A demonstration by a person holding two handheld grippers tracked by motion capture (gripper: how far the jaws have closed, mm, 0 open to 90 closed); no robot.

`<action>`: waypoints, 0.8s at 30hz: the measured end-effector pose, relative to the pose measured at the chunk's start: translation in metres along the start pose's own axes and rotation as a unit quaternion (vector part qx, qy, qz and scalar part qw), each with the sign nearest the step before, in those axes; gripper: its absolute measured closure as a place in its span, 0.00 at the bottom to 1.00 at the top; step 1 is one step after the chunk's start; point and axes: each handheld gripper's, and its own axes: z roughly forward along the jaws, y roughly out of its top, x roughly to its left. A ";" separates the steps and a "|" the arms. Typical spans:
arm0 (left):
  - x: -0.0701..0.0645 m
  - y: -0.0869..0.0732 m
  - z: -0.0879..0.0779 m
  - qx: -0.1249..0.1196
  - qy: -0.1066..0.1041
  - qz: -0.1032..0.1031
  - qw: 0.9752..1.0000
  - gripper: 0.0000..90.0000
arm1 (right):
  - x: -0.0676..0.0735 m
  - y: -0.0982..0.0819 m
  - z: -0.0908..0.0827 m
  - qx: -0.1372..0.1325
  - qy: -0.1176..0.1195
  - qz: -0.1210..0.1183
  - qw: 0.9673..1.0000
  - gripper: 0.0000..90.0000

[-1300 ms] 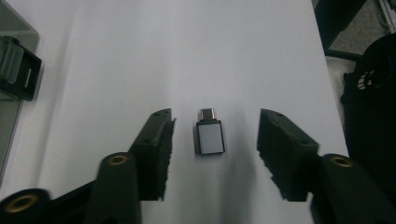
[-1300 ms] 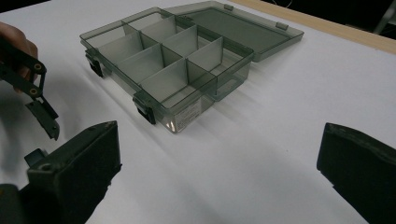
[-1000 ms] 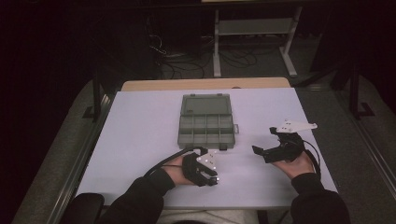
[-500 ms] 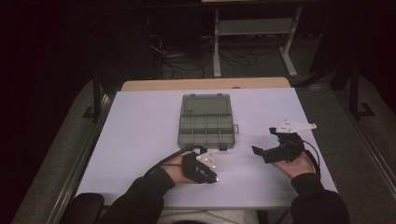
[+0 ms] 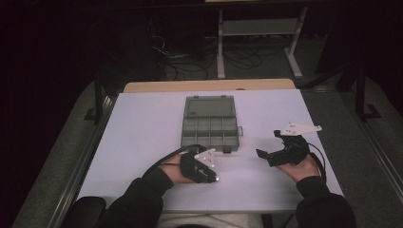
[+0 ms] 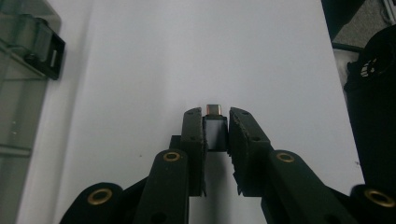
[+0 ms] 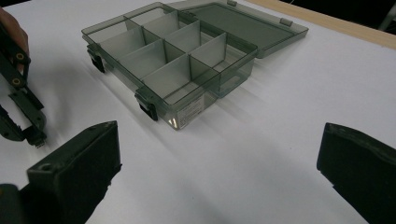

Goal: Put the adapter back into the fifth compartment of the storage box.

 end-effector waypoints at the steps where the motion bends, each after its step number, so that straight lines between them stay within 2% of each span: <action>1: 0.001 0.000 -0.003 -0.002 0.001 -0.001 1.000 0.85 | 0.000 0.000 0.000 0.001 0.000 0.000 1.000 0.00; 4: 0.001 0.000 -0.003 -0.002 0.001 -0.001 1.000 0.85 | 0.000 0.000 0.000 0.001 0.000 0.000 1.000 0.00; 5: 0.002 0.001 -0.011 -0.006 -0.002 0.002 1.000 0.85 | 0.000 0.000 0.000 0.001 0.000 0.000 1.000 0.00; 15: 0.008 0.004 -0.030 -0.011 0.011 0.005 1.000 0.85 | 0.000 0.000 0.001 0.002 0.002 0.002 1.000 0.00; 21: 0.012 0.006 -0.041 -0.009 0.012 0.005 1.000 0.85 | 0.000 0.000 0.001 0.002 0.002 0.001 1.000 0.00; 24: 0.016 0.007 -0.050 -0.010 0.021 0.005 1.000 0.85 | 0.000 0.000 0.000 0.002 0.001 0.000 1.000 0.00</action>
